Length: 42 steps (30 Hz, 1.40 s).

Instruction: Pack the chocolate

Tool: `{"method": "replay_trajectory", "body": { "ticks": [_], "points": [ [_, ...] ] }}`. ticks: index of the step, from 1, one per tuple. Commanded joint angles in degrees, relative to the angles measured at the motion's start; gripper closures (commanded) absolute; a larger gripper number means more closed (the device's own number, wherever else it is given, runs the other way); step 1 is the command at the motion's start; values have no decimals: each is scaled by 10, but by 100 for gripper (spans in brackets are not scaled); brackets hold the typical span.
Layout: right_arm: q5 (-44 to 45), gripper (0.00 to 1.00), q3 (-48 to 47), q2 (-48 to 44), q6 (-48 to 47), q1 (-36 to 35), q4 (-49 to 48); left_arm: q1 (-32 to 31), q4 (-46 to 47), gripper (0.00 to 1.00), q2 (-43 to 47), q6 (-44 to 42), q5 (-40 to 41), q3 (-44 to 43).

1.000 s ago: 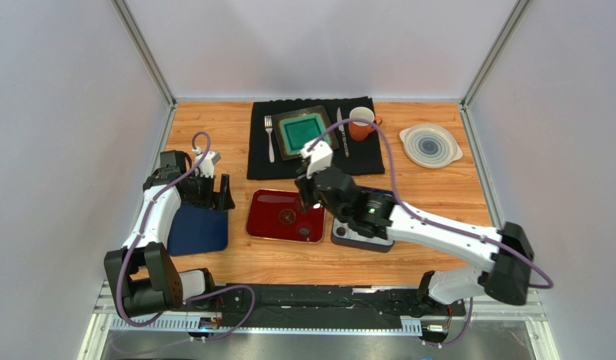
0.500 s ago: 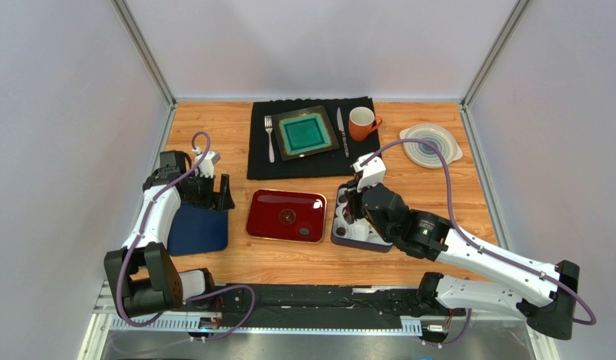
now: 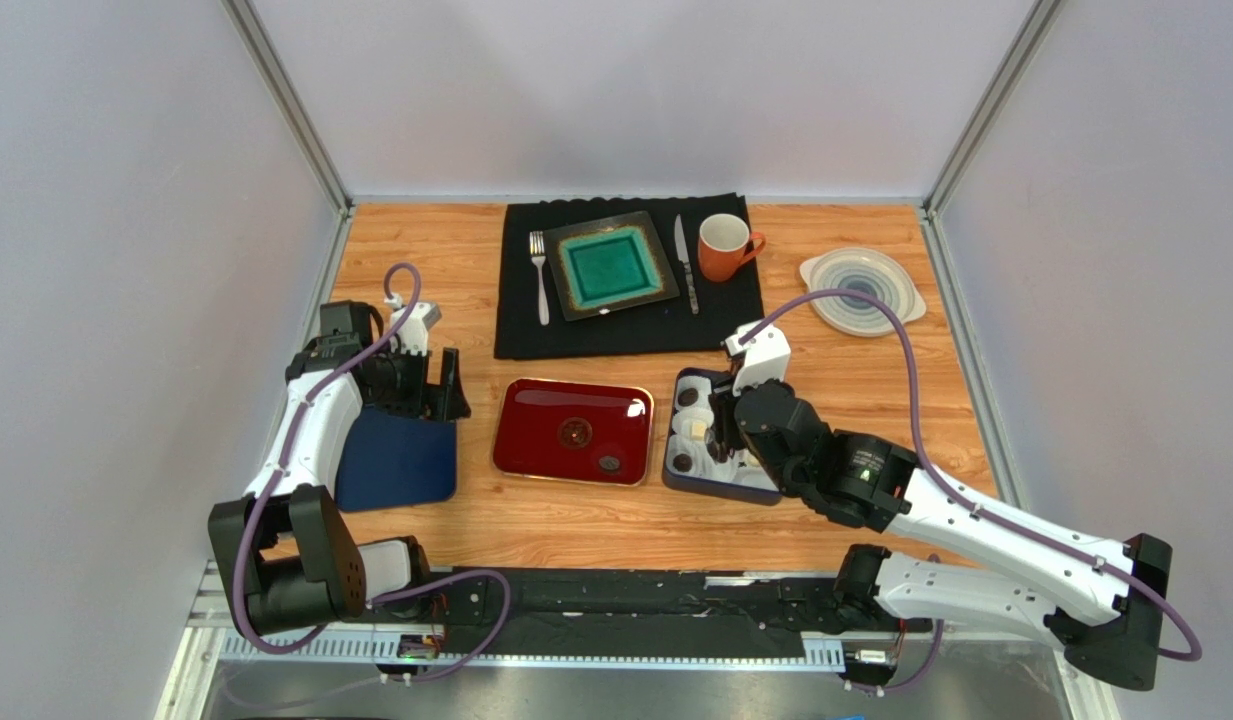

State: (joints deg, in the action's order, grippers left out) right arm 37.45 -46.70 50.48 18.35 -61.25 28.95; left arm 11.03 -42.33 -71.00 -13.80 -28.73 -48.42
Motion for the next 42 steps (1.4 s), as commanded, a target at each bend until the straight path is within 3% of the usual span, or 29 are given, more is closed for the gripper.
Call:
{"method": "replay_trajectory", "body": {
  "ticks": [1,10,16,28,42],
  "points": [
    [21,61,-1,4,9,3,-15,5,-4,4,11,-3,-15,-26],
    [25,58,-10,8,-2,3,-20,5,-5,4,10,-7,-15,-27],
    [-26,60,-42,28,-26,4,-61,5,-5,4,10,-3,-18,-29],
    [-99,62,-133,175,-49,-26,-147,5,-3,4,10,-7,-12,-26],
    [-151,60,-151,301,-37,-35,-221,6,-3,4,8,-10,-8,-26]
  ]
}}
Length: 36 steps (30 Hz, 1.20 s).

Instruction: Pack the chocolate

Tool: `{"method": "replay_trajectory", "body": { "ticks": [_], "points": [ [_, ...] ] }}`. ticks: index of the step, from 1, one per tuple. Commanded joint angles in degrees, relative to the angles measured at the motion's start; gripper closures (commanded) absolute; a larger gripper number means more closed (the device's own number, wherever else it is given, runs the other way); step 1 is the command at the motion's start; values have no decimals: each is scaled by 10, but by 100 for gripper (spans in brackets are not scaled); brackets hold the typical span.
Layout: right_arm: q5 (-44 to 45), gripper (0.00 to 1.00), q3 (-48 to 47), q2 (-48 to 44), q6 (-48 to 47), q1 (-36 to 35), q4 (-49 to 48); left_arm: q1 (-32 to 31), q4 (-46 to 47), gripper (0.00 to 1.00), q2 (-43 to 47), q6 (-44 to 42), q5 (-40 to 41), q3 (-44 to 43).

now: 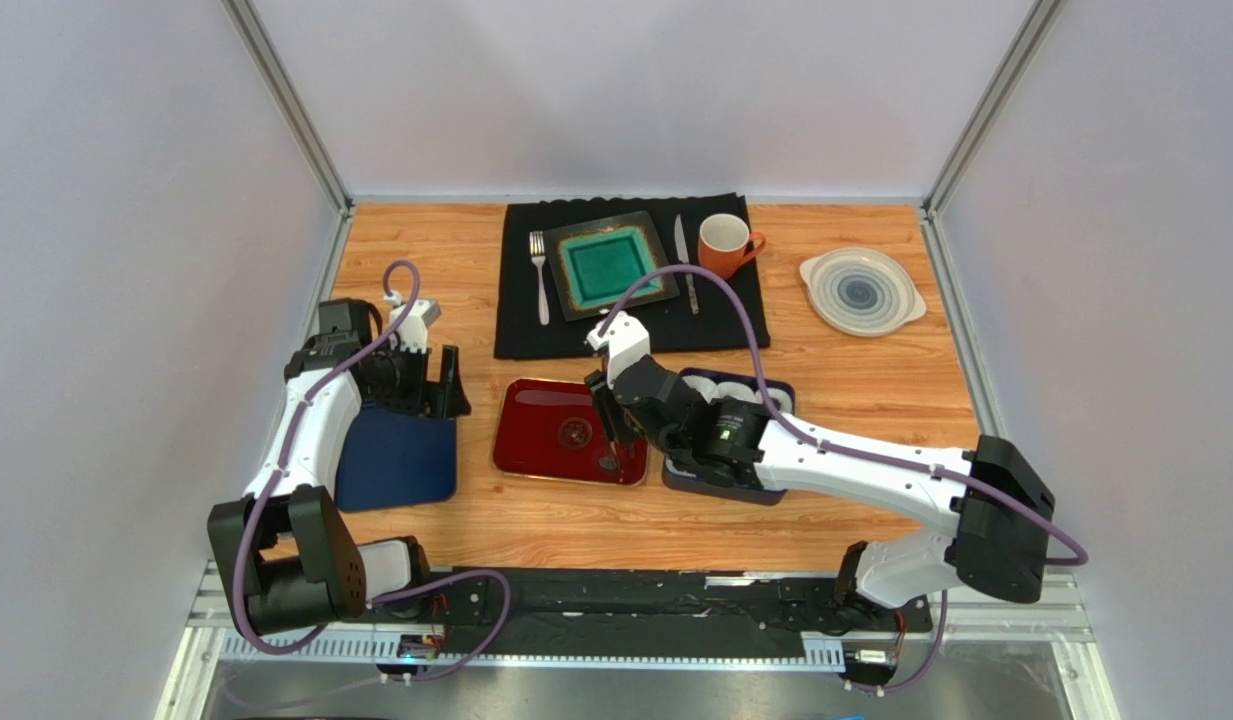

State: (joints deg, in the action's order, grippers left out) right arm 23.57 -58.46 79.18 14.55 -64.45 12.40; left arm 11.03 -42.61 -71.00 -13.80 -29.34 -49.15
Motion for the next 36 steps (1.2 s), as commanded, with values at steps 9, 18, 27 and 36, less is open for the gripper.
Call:
{"method": "replay_trajectory", "body": {
  "ticks": [9,18,27,36],
  "points": [
    [-9,55,-35,52,10,-3,-73,5,-1,4,10,-13,3,-18],
    [-9,55,-23,64,15,-2,-80,6,0,4,10,-15,3,-18],
    [-10,56,3,66,30,-2,-84,6,-1,4,11,-17,7,-19],
    [-5,64,25,63,37,-1,-84,7,-2,4,12,-18,7,-17]
  ]
}}
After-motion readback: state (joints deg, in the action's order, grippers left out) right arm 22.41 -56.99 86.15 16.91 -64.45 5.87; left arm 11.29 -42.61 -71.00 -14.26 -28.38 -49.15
